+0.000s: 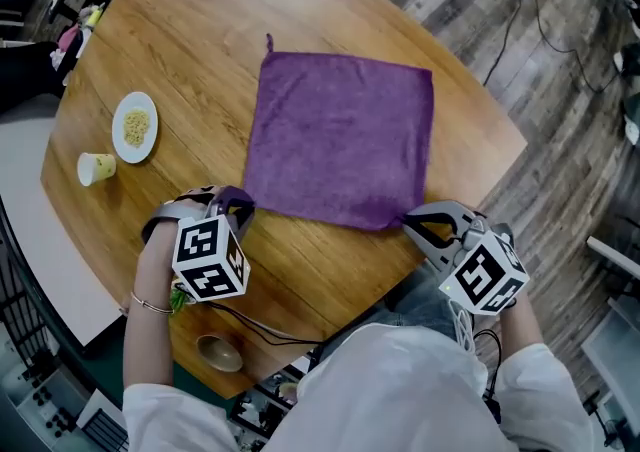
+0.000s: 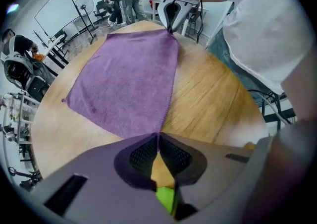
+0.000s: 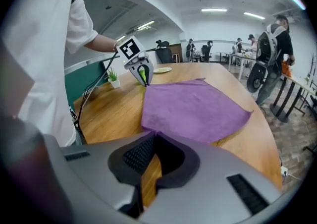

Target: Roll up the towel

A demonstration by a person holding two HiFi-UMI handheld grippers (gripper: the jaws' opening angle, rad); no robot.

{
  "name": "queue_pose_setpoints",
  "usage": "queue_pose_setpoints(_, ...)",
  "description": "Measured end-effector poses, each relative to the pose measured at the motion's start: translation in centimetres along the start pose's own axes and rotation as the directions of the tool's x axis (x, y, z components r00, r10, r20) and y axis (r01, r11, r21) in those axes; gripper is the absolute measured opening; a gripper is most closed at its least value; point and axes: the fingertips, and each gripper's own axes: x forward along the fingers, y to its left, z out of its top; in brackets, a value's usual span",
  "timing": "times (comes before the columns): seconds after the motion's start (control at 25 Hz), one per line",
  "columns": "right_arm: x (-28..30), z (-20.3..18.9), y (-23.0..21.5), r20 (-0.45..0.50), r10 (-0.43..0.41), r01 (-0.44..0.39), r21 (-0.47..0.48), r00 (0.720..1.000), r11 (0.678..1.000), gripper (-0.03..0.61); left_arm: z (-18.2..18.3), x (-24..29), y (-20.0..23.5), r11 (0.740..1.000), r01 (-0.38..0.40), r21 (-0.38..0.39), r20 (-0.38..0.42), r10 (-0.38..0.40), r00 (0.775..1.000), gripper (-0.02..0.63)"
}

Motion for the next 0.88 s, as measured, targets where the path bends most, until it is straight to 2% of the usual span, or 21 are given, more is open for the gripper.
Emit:
queue_pose_setpoints(0.28, -0.7, 0.2, -0.6, 0.118, -0.053, 0.037, 0.129, 0.992, 0.991, 0.008, -0.2, 0.2, 0.6, 1.0, -0.008, 0.002, -0.004, 0.008, 1.0, 0.02)
queue_pose_setpoints(0.48, -1.5, 0.4, -2.2, 0.13, -0.111, 0.086, 0.189, 0.985, 0.978, 0.008, 0.6, -0.1, 2.9, 0.998, -0.047, 0.047, -0.03, 0.048, 0.998, 0.02)
queue_pose_setpoints(0.68, -1.6, -0.4, -3.8, 0.141, -0.172, 0.13, 0.267, 0.975, 0.955, 0.008, 2.0, 0.0, 5.0, 0.995, -0.077, 0.058, 0.009, 0.076, 0.997, 0.02)
queue_pose_setpoints(0.88, -2.0, 0.5, -4.1, 0.203, -0.193, 0.138, 0.254, 0.96, 0.957, 0.007, 2.4, -0.6, 6.2, 0.989, -0.132, 0.07, 0.054, 0.128, 0.99, 0.02)
